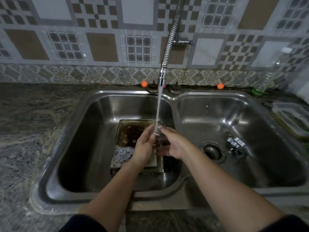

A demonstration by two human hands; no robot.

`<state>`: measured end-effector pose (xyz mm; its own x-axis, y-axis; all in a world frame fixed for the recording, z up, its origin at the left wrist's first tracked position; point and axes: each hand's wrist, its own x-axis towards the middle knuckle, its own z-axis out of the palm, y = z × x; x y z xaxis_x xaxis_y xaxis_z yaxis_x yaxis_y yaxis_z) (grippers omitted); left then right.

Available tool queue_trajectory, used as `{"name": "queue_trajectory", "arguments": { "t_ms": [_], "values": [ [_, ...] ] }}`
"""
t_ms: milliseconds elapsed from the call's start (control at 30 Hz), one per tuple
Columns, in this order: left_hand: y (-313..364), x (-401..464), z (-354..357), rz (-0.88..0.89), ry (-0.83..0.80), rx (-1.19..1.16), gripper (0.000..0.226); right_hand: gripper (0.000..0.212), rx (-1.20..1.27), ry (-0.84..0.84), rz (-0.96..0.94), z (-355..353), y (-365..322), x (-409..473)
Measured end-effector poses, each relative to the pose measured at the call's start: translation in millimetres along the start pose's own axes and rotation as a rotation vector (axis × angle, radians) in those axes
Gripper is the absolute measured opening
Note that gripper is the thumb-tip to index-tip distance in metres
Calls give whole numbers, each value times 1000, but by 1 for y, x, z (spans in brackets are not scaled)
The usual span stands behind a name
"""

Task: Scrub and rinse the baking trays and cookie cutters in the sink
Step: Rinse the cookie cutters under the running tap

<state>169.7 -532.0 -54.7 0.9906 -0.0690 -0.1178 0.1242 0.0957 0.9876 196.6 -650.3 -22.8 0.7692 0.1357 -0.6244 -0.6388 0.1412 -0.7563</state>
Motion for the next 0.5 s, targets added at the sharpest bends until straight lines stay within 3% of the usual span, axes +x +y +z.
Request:
{"name": "queue_trajectory", "arguments": {
  "t_ms": [67,167,333,500],
  "values": [
    [2,0,5,38,-35,126,34,31,77,28,-71,0,-4,2],
    [3,3,20,78,-66,571,27,34,33,107,-251,-15,-16,3],
    [-13,18,58,162,-201,1017,54,40,-290,299,-409,-81,-27,-1],
    [-17,28,102,-15,-190,1323,77,42,-735,546,-314,-182,-13,1]
  ]
}}
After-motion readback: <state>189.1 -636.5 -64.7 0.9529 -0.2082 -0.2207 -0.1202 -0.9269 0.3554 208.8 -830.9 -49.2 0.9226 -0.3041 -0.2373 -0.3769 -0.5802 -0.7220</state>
